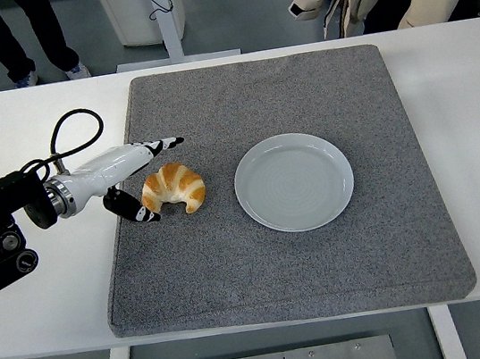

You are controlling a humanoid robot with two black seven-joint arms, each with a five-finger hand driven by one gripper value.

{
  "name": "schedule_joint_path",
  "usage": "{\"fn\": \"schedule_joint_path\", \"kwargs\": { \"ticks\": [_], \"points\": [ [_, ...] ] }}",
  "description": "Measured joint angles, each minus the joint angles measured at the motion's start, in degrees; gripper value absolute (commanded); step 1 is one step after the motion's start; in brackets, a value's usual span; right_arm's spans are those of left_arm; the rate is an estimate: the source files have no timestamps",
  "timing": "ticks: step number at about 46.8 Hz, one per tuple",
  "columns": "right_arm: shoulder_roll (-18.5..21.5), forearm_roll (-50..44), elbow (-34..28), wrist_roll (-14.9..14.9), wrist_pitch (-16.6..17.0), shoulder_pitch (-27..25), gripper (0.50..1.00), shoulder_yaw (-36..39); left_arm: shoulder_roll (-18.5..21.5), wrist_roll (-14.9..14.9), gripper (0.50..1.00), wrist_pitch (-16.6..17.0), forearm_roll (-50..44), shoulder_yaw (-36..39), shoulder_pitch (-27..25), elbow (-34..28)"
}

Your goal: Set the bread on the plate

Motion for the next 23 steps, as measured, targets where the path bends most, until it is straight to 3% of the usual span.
{"fn": "schedule_joint_path", "kwargs": {
  "ticks": [23],
  "points": [
    [0.00,0.00,0.00,0.00,0.00,0.00,1.000,0.00,-4.93,0.01,0.992,1.10,-0.02,0.00,0.33,5.90]
  ]
}}
